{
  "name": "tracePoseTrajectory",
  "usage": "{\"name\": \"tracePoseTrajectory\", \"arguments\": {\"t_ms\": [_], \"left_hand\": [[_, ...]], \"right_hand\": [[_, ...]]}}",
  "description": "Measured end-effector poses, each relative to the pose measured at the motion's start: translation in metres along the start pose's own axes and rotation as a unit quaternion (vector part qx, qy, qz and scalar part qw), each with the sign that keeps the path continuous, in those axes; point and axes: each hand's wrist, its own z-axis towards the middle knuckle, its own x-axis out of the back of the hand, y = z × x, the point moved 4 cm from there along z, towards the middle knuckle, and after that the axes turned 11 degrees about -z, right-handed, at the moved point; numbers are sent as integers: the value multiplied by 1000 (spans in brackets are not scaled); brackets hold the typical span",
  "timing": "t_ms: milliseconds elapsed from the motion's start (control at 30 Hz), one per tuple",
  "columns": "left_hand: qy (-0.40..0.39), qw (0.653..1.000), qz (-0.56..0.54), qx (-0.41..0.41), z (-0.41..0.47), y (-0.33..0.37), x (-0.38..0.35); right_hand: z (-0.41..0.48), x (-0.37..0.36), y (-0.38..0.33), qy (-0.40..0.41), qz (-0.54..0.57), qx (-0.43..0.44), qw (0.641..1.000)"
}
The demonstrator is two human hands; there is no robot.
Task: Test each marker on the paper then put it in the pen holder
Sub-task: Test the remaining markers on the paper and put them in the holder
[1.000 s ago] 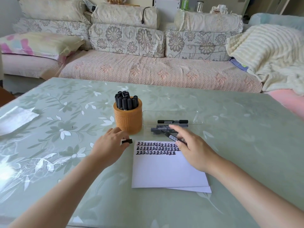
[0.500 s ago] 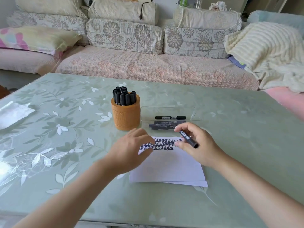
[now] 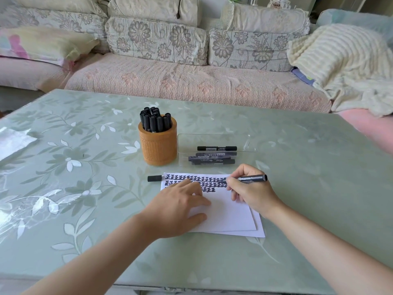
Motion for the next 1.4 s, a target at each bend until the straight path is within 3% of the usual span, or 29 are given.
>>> {"name": "tracePoseTrajectory", "arguments": {"t_ms": [567, 1400], "left_hand": [[14, 999, 29, 22, 1, 0, -7], [8, 999, 23, 36, 1, 0, -6]], "right_hand": [[3, -11, 5, -1, -53, 72, 996], [0, -13, 4, -21, -88, 86, 992]]}}
